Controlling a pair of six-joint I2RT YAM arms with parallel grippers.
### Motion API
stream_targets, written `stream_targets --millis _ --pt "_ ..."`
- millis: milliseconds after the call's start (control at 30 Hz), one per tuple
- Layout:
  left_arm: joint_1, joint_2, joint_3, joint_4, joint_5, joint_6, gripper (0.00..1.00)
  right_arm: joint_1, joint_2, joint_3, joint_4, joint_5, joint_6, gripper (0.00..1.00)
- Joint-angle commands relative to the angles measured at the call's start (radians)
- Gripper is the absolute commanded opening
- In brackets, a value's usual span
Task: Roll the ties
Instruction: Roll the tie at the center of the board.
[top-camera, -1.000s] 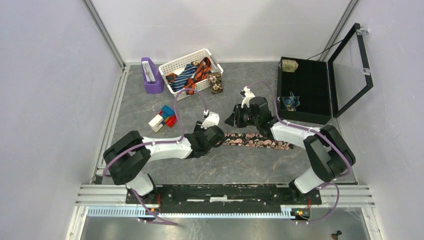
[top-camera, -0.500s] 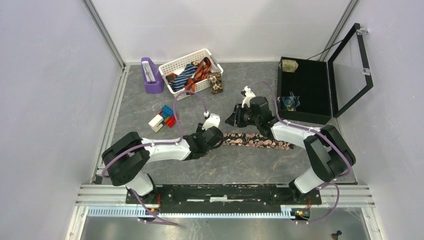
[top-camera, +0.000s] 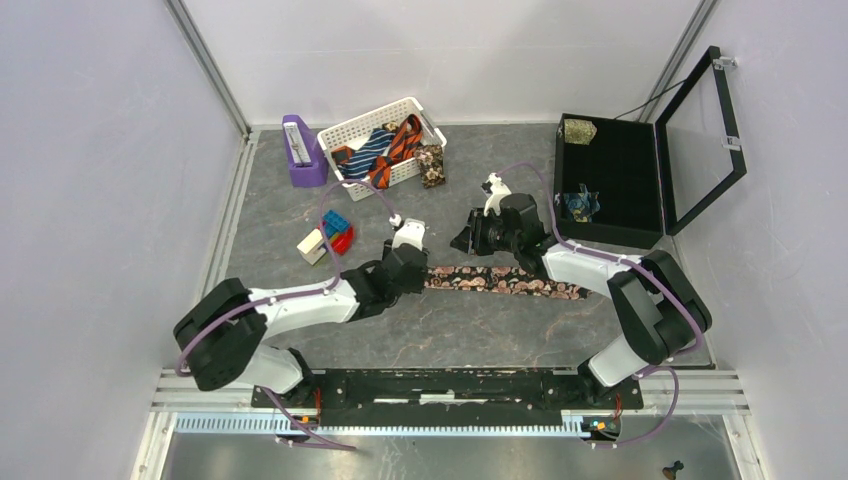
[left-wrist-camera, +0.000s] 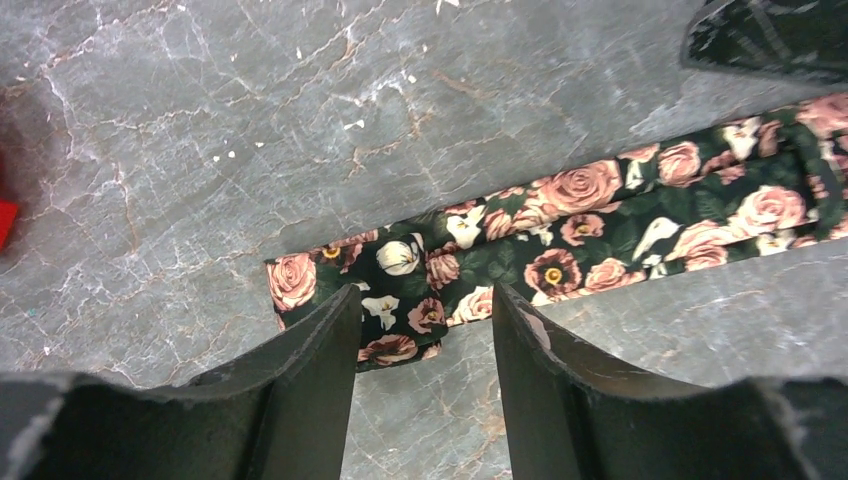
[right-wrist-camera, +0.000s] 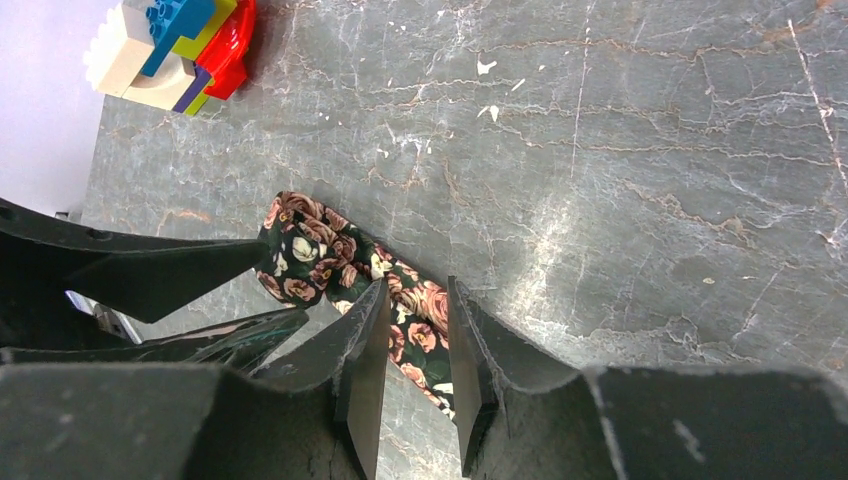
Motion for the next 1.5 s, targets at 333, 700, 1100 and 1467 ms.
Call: stream_targets --millis 333,700,1100,1467 --pt "0.133 -0.263 0.023 -0.139 0.129 -0.067 0.60 0.092 -0.013 0.012 0.045 -0.014 0.065 0.40" --pt "0.454 -0.458 -0.193 -0.072 0.479 -0.138 0.75 0.265 0.098 0.086 0.051 0.027 0.094 0.41" --pt "0.519 -0.401 -0.334 0.184 0.632 -0.200 0.77 0.289 0.213 0.206 -0.031 0.085 0.094 0.44" --pt "0.550 -0.344 -0.363 0.282 0.674 -0.196 0.74 0.288 0.246 0.214 -0.036 0.105 0.108 0.48"
